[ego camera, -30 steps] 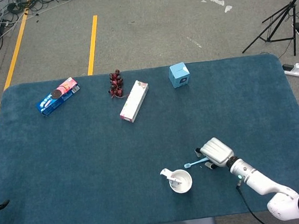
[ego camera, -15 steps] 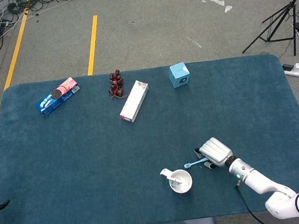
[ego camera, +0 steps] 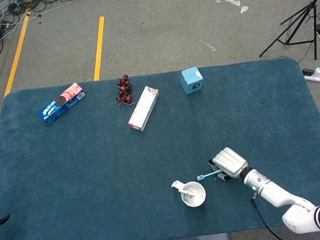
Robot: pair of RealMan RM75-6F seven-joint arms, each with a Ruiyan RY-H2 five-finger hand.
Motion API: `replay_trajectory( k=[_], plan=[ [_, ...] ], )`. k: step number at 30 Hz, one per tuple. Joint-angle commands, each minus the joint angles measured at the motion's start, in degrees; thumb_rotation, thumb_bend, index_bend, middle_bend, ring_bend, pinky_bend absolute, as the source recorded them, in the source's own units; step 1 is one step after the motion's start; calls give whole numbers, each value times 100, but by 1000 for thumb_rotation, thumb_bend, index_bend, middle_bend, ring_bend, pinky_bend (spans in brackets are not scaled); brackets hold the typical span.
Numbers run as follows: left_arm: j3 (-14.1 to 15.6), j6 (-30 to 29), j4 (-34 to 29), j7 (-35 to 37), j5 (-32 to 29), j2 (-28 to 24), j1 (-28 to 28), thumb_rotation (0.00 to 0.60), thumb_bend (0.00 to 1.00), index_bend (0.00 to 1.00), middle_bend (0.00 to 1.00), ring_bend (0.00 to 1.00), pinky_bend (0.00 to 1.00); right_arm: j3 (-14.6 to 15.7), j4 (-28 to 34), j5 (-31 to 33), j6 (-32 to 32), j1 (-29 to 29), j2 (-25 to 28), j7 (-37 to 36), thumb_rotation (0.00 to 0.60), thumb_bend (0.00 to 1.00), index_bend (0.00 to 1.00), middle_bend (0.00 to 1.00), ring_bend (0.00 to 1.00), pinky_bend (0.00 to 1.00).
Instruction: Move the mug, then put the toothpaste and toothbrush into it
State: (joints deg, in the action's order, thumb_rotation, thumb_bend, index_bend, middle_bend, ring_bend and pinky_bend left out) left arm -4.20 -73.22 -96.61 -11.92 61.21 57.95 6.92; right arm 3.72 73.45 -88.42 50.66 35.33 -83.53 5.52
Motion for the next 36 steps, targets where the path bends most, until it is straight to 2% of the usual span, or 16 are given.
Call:
replay_trajectory(
  k=[1,15,36],
  plan=[
    [-1,-2,-1,-1,0,0,0,600,0,883,478,425,555,0,-5,1,-7,4,-4,-3,600,200,572,1000,1000,1000],
    [-1,-7,-6,7,6,-5,-3,600,0,883,478,426,555,-15,52,28,-2,3,50,-31,600,212,608,1000,1000,1000],
    [1,-13,-8,-13,7,1,-2,600,0,883,478,426,555,-253,601,-107,730,-144,580,-391,600,213,619,1000,1000,1000]
  ],
)
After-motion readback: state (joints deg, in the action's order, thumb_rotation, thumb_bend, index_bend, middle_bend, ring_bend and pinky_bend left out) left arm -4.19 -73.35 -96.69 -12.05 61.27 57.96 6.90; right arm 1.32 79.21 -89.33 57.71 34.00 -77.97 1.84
